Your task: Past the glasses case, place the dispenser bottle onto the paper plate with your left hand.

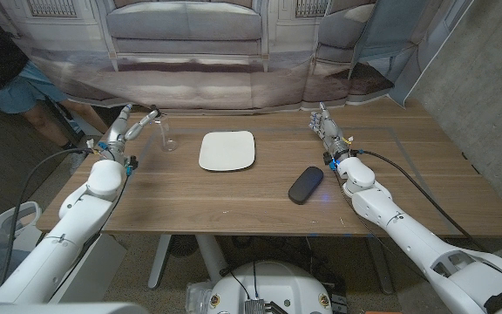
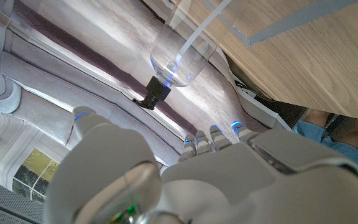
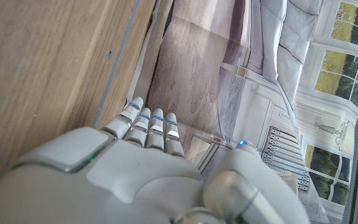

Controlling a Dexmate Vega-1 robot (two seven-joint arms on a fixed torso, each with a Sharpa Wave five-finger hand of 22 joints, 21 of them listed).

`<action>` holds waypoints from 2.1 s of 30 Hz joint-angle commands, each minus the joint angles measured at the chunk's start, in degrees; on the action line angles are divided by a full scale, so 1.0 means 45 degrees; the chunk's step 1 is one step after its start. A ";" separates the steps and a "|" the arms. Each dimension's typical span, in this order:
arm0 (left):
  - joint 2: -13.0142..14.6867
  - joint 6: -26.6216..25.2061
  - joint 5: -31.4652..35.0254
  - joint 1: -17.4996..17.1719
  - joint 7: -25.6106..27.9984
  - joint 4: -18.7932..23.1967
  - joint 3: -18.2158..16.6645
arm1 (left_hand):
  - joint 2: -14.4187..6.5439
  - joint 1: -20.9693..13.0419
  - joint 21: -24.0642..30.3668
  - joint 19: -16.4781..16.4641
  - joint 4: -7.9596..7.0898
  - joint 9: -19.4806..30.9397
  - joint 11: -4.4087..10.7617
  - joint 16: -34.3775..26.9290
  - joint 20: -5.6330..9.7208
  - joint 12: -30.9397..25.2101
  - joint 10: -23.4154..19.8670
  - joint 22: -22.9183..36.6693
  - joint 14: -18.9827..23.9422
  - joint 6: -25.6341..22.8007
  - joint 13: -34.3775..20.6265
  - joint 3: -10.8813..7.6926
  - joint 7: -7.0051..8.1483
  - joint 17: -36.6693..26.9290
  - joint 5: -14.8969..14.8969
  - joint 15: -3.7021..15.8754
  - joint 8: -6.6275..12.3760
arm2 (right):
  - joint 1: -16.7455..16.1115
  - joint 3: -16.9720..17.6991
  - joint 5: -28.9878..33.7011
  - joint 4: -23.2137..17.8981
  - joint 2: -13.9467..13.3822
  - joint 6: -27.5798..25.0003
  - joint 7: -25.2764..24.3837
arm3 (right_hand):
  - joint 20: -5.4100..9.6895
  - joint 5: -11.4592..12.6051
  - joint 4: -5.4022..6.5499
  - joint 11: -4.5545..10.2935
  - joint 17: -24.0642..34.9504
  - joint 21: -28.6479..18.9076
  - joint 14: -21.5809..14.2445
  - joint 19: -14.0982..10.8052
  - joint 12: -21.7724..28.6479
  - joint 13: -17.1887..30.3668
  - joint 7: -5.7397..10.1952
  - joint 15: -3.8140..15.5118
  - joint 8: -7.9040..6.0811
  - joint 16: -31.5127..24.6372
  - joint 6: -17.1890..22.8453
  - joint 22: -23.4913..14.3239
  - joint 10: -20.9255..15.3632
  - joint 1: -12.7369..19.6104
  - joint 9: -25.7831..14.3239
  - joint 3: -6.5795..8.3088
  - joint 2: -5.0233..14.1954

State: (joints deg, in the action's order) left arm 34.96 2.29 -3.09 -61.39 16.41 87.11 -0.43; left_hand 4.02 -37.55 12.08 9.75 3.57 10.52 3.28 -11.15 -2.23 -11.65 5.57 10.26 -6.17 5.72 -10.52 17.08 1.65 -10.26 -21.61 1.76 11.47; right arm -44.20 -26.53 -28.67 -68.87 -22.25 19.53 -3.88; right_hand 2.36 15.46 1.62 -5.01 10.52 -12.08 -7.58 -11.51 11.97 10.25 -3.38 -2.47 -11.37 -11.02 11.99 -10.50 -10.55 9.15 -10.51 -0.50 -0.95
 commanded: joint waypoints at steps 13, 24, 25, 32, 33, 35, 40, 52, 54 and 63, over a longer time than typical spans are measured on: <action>-0.0207 -0.0385 0.0394 0.0885 0.0122 -0.0985 0.0551 | 0.0096 -0.0156 -0.0015 0.0090 0.0046 0.0065 0.0102 -0.0001 0.0013 -0.0074 -0.0074 0.0050 0.0060 -0.0146 -0.0035 0.0132 0.0084 -0.0061 -0.0092 0.0102 0.0086 | 0.0287 -0.0097 0.0114 0.0518 0.0220 0.0222 0.0032 | 0.0081 0.0020 -0.0006 -0.0013 0.0030 0.0032 -0.0078 -0.0120 0.0046 0.0051 -0.0050 0.0032 0.0001 0.0022 0.0121 -0.0066 -0.0117 0.0019 -0.0045 -0.0119 0.0104; -0.0231 -0.0659 0.0655 0.1064 0.0241 -0.0951 0.0703 | 0.0071 -0.0226 -0.0017 0.0064 0.0062 0.0069 0.0165 0.0007 0.0010 -0.0076 -0.0123 0.0055 0.0072 -0.0160 -0.0037 0.0137 0.0117 -0.0064 -0.0130 0.0123 0.0073 | 0.0198 -0.0059 0.0077 0.0432 0.0145 0.0247 0.0064 | 0.0080 0.0020 -0.0005 -0.0012 0.0032 0.0035 -0.0114 -0.0120 0.0049 0.0051 -0.0039 0.0020 0.0000 0.0011 0.0137 -0.0066 -0.0141 0.0010 -0.0045 -0.0138 0.0105; -0.0231 -0.0704 0.0671 0.1061 0.0256 -0.0917 0.0703 | 0.0069 -0.0231 -0.0017 0.0062 0.0063 0.0069 0.0168 0.0005 0.0016 -0.0075 -0.0122 0.0056 0.0079 -0.0156 -0.0037 0.0137 0.0116 -0.0064 -0.0132 0.0124 0.0071 | 0.0192 -0.0053 0.0063 0.0434 0.0153 0.0246 0.0060 | 0.0081 0.0020 -0.0005 -0.0012 0.0032 0.0035 -0.0117 -0.0120 0.0052 0.0051 -0.0036 0.0025 0.0002 0.0011 0.0134 -0.0066 -0.0153 0.0009 -0.0045 -0.0142 0.0105; -0.0276 -0.0551 0.0674 0.1075 0.0287 -0.0979 0.0706 | 0.0048 -0.0281 -0.0022 0.0059 0.0075 0.0071 0.0195 0.0005 0.0008 -0.0069 -0.0130 0.0058 0.0097 -0.0223 -0.0038 0.0135 0.0090 -0.0066 -0.0157 0.0150 0.0088 | 0.0110 -0.0042 0.0089 0.0338 0.0167 0.0242 -0.0076 | 0.0074 0.0021 -0.0006 -0.0004 0.0033 0.0036 -0.0131 -0.0124 0.0047 0.0051 -0.0031 0.0011 0.0000 0.0010 0.0150 -0.0066 -0.0151 0.0008 -0.0046 -0.0154 0.0112; -0.0277 -0.0557 0.0674 0.1074 0.0288 -0.0977 0.0706 | 0.0044 -0.0290 -0.0022 0.0057 0.0077 0.0071 0.0208 0.0000 0.0002 -0.0077 -0.0154 0.0059 0.0112 -0.0230 -0.0038 0.0134 0.0094 -0.0066 -0.0161 0.0166 0.0089 | 0.0110 -0.0042 0.0091 0.0339 0.0168 0.0243 -0.0077 | 0.0075 0.0021 -0.0006 -0.0015 0.0033 0.0039 -0.0125 -0.0118 0.0045 0.0051 -0.0038 0.0010 -0.0001 0.0013 0.0153 -0.0066 -0.0149 0.0008 -0.0046 -0.0155 0.0114; -0.0262 -0.0617 0.0715 0.1065 0.0301 -0.0955 0.0723 | 0.0034 -0.0306 -0.0017 0.0039 0.0080 0.0072 0.0216 -0.0011 0.0004 -0.0080 -0.0169 0.0060 0.0146 -0.0276 -0.0038 0.0132 0.0109 -0.0066 -0.0168 0.0175 0.0104 | 0.0117 -0.0064 0.0124 0.0381 0.0165 0.0306 -0.0034 | 0.0073 0.0021 -0.0005 -0.0067 0.0034 0.0046 -0.0094 -0.0102 0.0049 0.0052 -0.0046 0.0007 -0.0003 0.0027 0.0165 -0.0067 -0.0164 0.0007 -0.0046 -0.0159 0.0120; -0.0245 -0.0685 0.0770 0.1051 0.0358 -0.0882 0.0721 | 0.0017 -0.0336 -0.0014 0.0021 0.0087 0.0072 0.0231 -0.0014 0.0002 -0.0084 -0.0194 0.0061 0.0163 -0.0297 -0.0039 0.0128 0.0117 -0.0067 -0.0182 0.0204 0.0106 | 0.0115 -0.0061 0.0117 0.0404 0.0190 0.0299 -0.0061 | 0.0068 0.0020 -0.0004 -0.0077 0.0036 0.0054 -0.0076 -0.0084 0.0042 0.0052 -0.0078 0.0004 -0.0008 0.0034 0.0187 -0.0067 -0.0157 0.0001 -0.0046 -0.0171 0.0125; -0.0267 -0.0752 0.0986 0.1584 0.0184 -0.1306 0.1092 | -0.0024 -0.0429 -0.0003 -0.0035 0.0108 0.0074 0.0309 -0.0007 -0.0055 -0.0079 -0.0230 0.0067 0.0186 -0.0355 -0.0040 0.0123 0.0161 -0.0068 -0.0223 0.0245 0.0106 | 0.0089 -0.0067 0.0085 0.0508 0.0215 0.0367 0.0005 | 0.0061 0.0020 -0.0002 -0.0094 0.0038 0.0057 -0.0088 -0.0079 0.0054 0.0053 -0.0095 -0.0006 -0.0013 0.0030 0.0219 -0.0068 -0.0208 -0.0006 -0.0046 -0.0192 0.0135; -0.0293 -0.0846 0.1047 0.1708 0.0170 -0.1408 0.1177 | -0.0028 -0.0440 -0.0004 -0.0036 0.0111 0.0074 0.0326 -0.0005 -0.0058 -0.0080 -0.0238 0.0067 0.0186 -0.0354 -0.0040 0.0123 0.0170 -0.0068 -0.0228 0.0256 0.0103 | 0.0082 -0.0058 0.0079 0.0509 0.0231 0.0350 -0.0038 | 0.0071 0.0020 -0.0001 -0.0076 0.0038 0.0056 -0.0096 -0.0082 0.0054 0.0053 -0.0091 -0.0005 -0.0011 0.0027 0.0216 -0.0068 -0.0213 -0.0008 -0.0046 -0.0196 0.0137; -0.0456 -0.0850 0.1282 0.2212 0.0111 -0.2014 0.1544 | -0.0048 -0.0494 -0.0007 -0.0044 0.0123 0.0076 0.0382 0.0004 -0.0070 -0.0069 -0.0241 0.0071 0.0187 -0.0357 -0.0041 0.0124 0.0199 -0.0069 -0.0253 0.0275 0.0090 | 0.0148 -0.0055 0.0049 0.0713 0.0315 0.0414 -0.0020 | 0.0074 0.0021 -0.0002 -0.0071 0.0039 0.0052 -0.0124 -0.0094 0.0053 0.0053 -0.0084 -0.0003 -0.0008 0.0018 0.0224 -0.0068 -0.0225 -0.0012 -0.0046 -0.0212 0.0140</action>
State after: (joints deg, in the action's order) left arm 33.68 -1.19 1.51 -54.00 17.32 80.87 4.67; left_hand 3.75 -39.25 12.08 9.52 4.04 10.52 4.41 -11.15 -2.46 -11.65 4.42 10.25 -5.38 4.28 -10.51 17.54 2.67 -10.26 -22.47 1.96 11.47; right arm -43.74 -26.78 -28.28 -66.57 -21.23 21.07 -4.03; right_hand 2.35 15.46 1.44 -5.12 10.52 -11.86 -7.57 -11.51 11.97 10.25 -3.79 -2.46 -11.37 -11.02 12.39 -10.51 -11.06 8.93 -10.51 -1.26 -0.73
